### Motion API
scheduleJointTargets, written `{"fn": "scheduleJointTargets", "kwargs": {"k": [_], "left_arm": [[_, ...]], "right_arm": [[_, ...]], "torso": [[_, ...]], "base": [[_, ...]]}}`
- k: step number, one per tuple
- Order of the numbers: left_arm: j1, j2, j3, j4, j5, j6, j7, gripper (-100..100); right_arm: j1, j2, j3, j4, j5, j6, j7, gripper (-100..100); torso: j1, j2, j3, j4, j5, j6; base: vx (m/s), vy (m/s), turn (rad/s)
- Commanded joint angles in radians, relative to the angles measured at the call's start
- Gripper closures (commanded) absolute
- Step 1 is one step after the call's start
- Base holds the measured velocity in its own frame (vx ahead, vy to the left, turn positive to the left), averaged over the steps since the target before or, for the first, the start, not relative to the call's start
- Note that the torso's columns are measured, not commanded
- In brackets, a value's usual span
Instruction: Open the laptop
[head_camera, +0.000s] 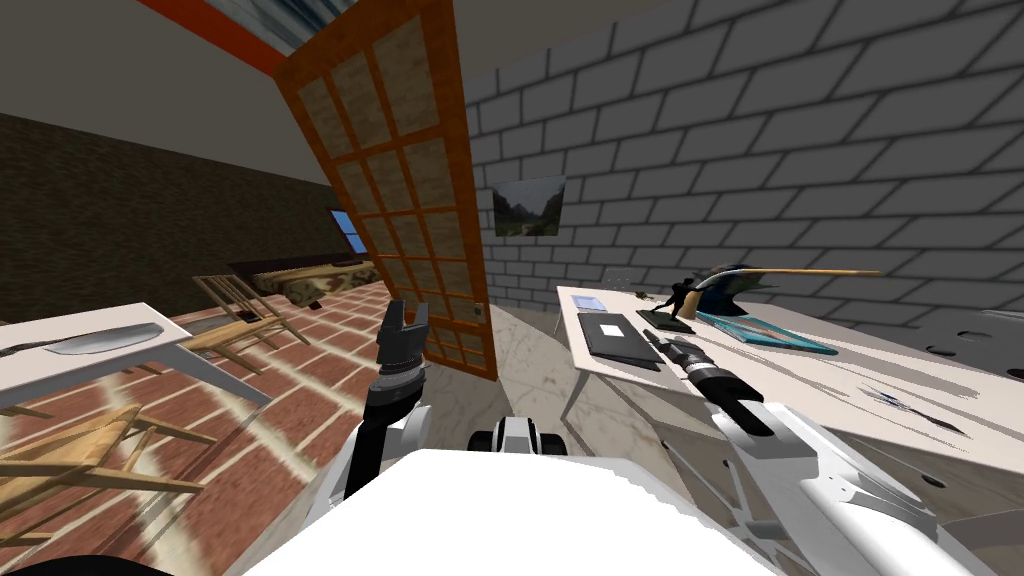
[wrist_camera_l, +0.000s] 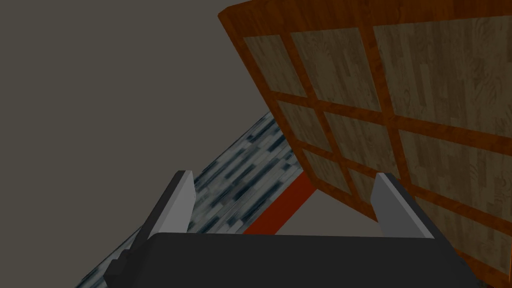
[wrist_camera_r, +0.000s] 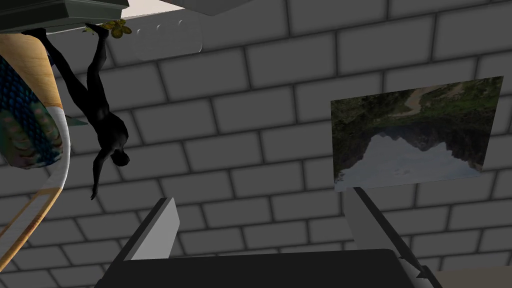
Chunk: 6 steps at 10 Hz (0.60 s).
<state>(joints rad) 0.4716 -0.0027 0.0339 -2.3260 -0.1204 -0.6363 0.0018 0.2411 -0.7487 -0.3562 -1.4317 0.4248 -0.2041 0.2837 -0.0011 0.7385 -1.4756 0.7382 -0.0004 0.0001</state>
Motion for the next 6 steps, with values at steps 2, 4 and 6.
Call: {"fn": "scheduleJointTargets", "kwargs": {"k": [2,4,6], "left_arm": [[0.0,0.0,0.0,0.0,0.0,0.0,0.0,0],[0.0,0.0,0.0,0.0,0.0,0.0,0.0,0],[0.0,0.0,0.0,0.0,0.0,0.0,0.0,0]], "right_arm": [[0.0,-0.016,0.0,0.0,-0.004,0.01,-0.014,0],[0.0,-0.016,0.0,0.0,-0.004,0.01,-0.014,0],[0.0,-0.016,0.0,0.0,-0.004,0.01,-0.014,0]], "torso": [[0.0,-0.002,-0.001,-0.001,0.0,0.0],[0.001,-0.001,-0.001,0.0,0.0,0.0],[0.001,0.0,0.0,0.0,0.0,0.0]], "base": [[-0.006,0.004,0.002],[0.0,0.0,0.0],[0.0,0.0,0.0]]}}
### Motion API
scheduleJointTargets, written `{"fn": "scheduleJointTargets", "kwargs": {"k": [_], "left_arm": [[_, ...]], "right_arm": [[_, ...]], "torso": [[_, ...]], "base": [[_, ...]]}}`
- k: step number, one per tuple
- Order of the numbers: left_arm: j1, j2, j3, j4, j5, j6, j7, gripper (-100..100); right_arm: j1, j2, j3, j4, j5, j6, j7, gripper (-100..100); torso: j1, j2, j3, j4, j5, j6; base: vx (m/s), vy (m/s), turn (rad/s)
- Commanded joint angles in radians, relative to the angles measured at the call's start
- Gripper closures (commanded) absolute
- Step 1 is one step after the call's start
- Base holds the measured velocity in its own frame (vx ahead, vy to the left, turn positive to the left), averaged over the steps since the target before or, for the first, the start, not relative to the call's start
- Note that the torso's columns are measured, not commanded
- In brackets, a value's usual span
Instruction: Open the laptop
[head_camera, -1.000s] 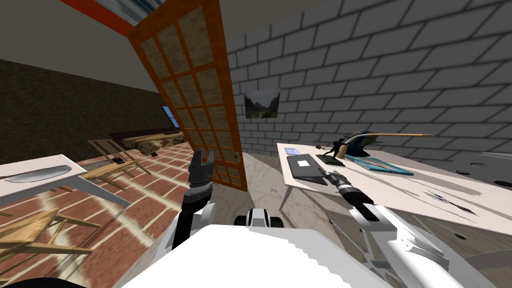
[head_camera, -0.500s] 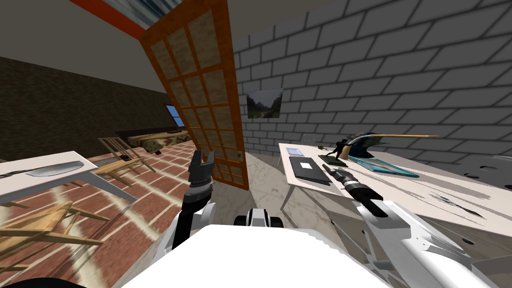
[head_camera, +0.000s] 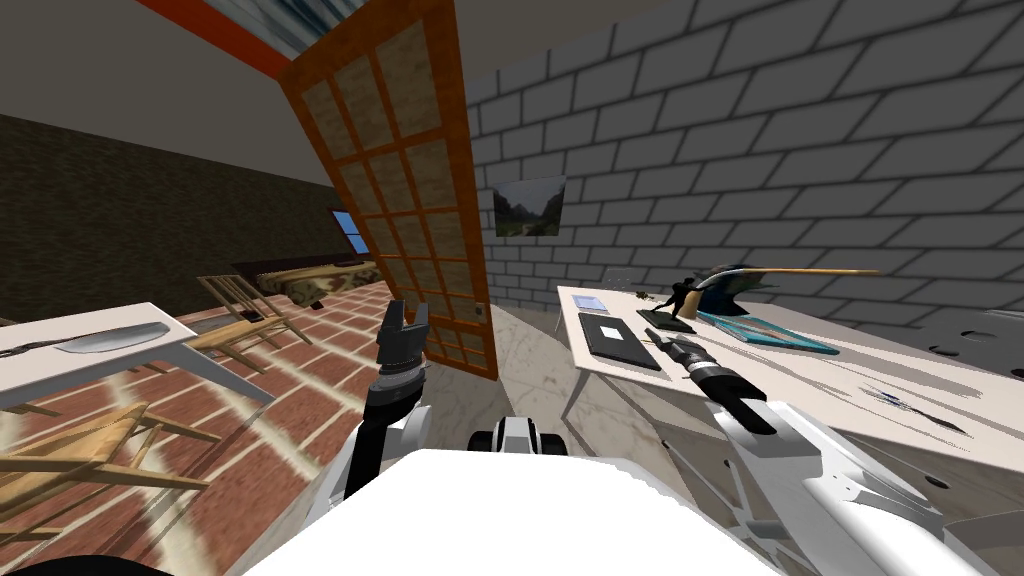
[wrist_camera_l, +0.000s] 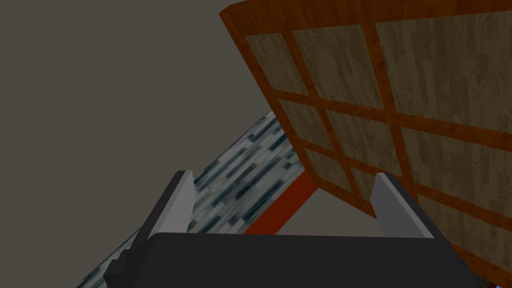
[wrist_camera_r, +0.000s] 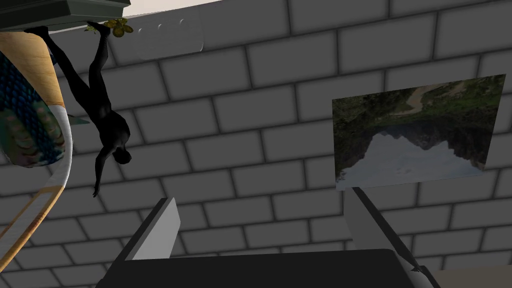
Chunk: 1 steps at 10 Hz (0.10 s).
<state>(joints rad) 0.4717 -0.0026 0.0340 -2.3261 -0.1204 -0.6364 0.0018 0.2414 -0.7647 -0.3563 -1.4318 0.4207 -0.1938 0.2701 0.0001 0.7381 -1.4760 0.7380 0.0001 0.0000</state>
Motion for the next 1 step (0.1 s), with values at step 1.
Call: {"fn": "scheduleJointTargets", "kwargs": {"k": [1], "left_arm": [[0.0,0.0,0.0,0.0,0.0,0.0,0.0,0]], "right_arm": [[0.0,0.0,0.0,0.0,0.0,0.0,0.0,0]], "torso": [[0.0,0.0,0.0,0.0,0.0,0.0]], "base": [[0.0,0.0,0.0]]}}
